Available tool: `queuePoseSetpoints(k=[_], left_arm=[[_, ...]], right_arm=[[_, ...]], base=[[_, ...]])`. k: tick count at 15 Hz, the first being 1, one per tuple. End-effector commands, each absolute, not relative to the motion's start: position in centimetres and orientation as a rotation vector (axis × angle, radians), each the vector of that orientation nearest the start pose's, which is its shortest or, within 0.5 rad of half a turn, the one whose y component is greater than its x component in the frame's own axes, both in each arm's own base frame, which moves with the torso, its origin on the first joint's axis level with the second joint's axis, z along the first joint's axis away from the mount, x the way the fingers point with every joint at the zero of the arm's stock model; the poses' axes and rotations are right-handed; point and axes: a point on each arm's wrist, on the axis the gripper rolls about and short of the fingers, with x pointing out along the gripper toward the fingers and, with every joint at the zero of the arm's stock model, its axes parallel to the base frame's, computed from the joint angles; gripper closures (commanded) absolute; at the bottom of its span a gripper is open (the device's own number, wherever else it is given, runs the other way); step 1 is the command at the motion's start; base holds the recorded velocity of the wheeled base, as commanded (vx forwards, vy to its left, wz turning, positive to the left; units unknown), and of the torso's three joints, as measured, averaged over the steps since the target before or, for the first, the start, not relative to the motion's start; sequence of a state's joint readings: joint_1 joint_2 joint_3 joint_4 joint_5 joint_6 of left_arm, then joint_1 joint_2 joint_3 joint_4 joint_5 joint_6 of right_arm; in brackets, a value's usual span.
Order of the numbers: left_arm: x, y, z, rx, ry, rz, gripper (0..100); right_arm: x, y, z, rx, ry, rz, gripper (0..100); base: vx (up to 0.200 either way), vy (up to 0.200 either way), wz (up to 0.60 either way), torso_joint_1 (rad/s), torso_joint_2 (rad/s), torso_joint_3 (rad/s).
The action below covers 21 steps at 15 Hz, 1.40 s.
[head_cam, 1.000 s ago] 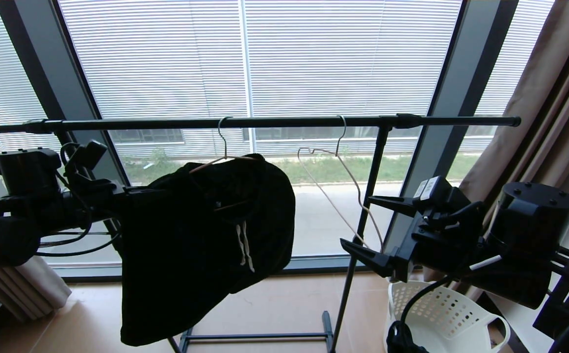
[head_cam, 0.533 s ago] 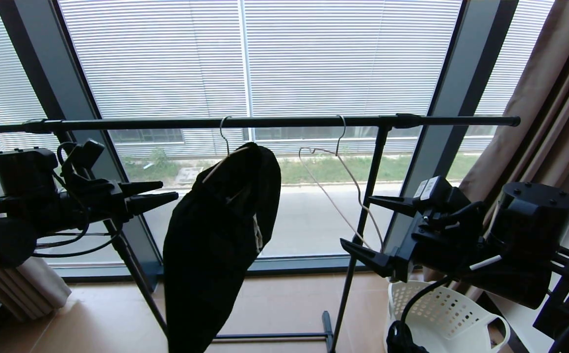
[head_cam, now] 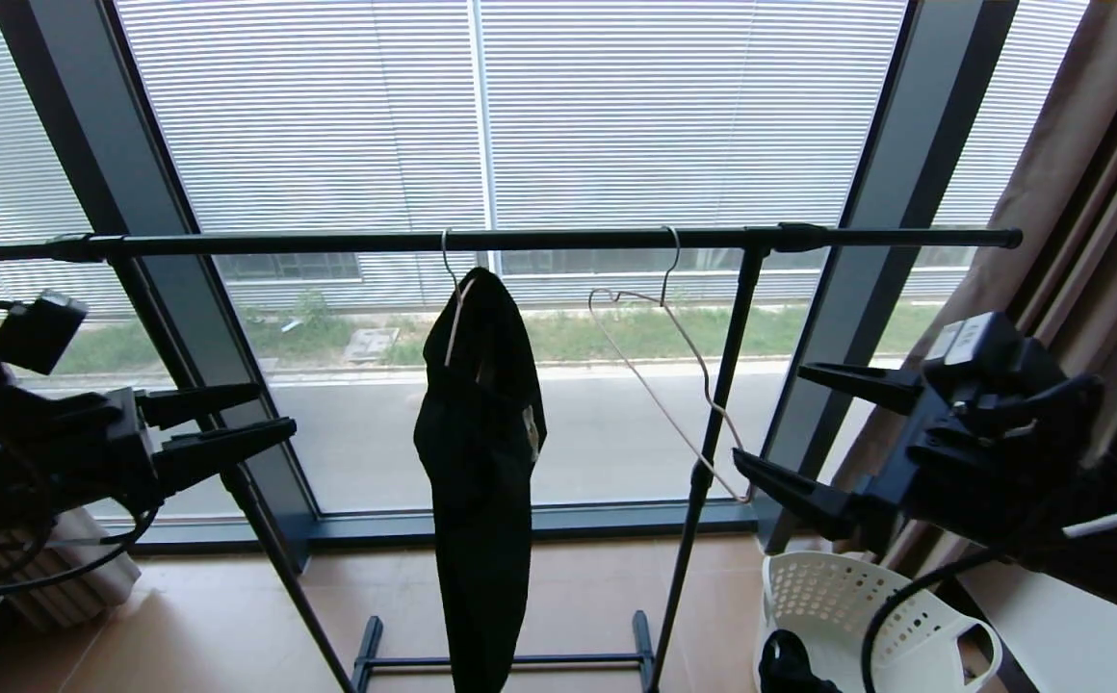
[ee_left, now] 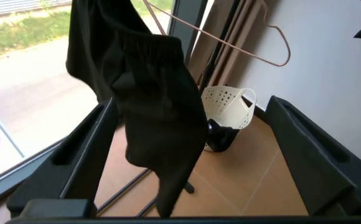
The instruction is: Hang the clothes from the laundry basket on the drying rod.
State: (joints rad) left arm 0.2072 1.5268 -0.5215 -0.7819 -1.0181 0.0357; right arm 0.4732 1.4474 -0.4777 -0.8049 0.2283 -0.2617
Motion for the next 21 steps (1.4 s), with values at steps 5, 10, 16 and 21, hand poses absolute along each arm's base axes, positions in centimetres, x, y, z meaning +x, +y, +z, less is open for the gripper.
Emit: queuePoseSetpoints(k=[5,10,16,21], left_arm=[[9.2,0.7,17.1,-0.063,0.036,-0.723,0],[3.0,-0.8,15.1,-0.122,0.083,-0.625,0],[2.2,-1.1,14.3,-0.186,0.160,-0.599,0],[3.9,-0.2,15.1,-0.237,0.216,-0.541,0]], right_arm=[[7.4,3.3,21.4,-0.288,0.085,0.436,0],[1.5,0.2,17.8,-0.254,0.135,0.186,0],[-1.4,0.0,12.4,-0.231,0.110,-0.080,0],[-1.9,0.1,8.2,-0.227,0.123,-0.099,0]], base=[[0.000,0.000,0.00,0.000,0.00,0.000],[0.000,0.000,0.00,0.000,0.00,0.000],[0.000,0.000,0.00,0.000,0.00,0.000],[0.000,0.000,0.00,0.000,0.00,0.000]])
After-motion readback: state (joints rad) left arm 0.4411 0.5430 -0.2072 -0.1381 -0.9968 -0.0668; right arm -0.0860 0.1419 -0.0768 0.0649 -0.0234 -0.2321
